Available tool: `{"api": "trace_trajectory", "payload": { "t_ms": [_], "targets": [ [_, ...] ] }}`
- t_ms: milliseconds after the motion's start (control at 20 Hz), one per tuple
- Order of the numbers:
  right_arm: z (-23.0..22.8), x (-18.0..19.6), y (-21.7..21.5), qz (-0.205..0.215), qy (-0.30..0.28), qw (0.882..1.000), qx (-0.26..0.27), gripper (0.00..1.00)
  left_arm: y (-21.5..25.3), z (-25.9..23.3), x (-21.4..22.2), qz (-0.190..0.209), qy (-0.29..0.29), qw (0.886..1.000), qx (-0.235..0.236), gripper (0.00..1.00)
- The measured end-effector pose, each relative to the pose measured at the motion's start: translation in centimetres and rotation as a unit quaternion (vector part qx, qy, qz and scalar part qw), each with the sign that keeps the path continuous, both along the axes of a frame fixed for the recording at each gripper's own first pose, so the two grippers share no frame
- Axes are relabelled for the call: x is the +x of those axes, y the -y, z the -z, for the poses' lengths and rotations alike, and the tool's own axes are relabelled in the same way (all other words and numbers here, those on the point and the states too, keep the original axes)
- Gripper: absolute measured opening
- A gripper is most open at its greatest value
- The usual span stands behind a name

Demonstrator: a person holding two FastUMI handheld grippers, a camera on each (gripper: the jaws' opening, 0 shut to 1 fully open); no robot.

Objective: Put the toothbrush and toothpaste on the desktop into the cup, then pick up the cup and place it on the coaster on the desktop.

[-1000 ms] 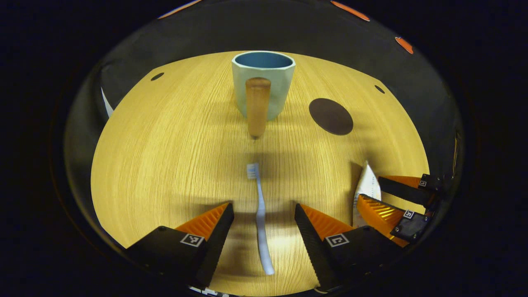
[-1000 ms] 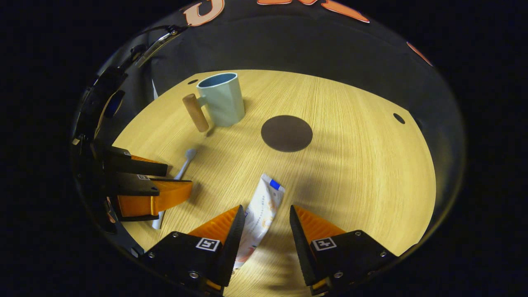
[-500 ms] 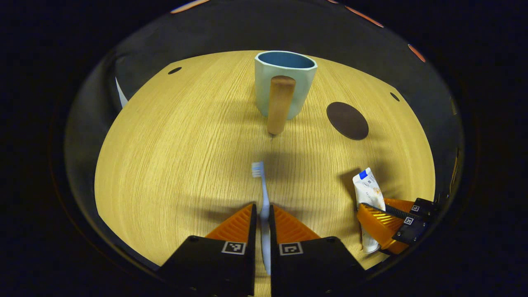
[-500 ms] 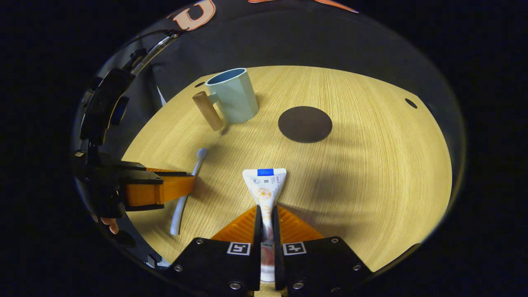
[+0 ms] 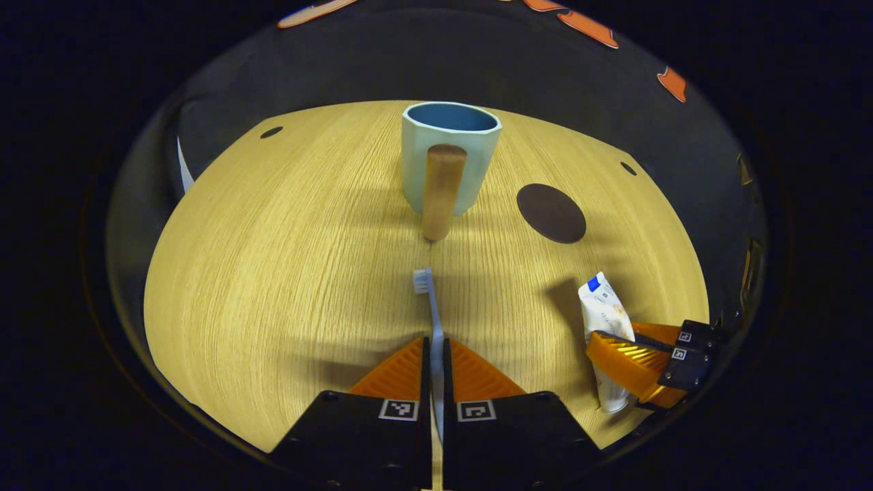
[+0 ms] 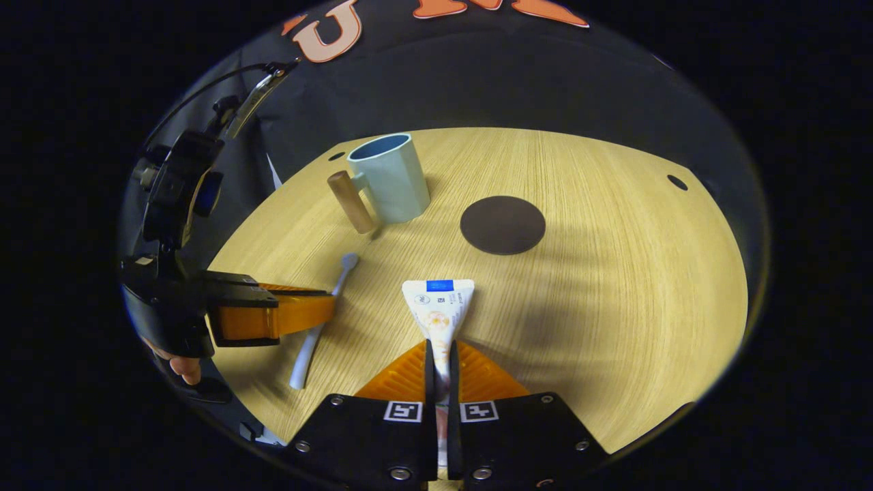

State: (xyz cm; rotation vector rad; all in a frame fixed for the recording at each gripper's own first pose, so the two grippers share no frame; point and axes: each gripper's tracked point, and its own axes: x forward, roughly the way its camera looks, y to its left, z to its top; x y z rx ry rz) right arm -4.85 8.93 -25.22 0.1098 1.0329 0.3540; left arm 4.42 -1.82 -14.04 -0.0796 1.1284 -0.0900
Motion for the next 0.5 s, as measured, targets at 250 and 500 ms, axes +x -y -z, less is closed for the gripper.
{"api": "trace_trajectory", "payload": {
  "t_ms": [250,500],
  "targets": [
    [-2.3,1.6,0.4,0.001,0.056,0.998,0.017,0.06,0.7,1.4,1.1,0.036,0.051,0.997,-0.035,0.06],
    [-4.4,3.4,1.6,0.014,0.109,0.994,0.017,0.06,-0.5,2.5,1.2,0.047,0.109,0.992,-0.037,0.06]
  ]
}}
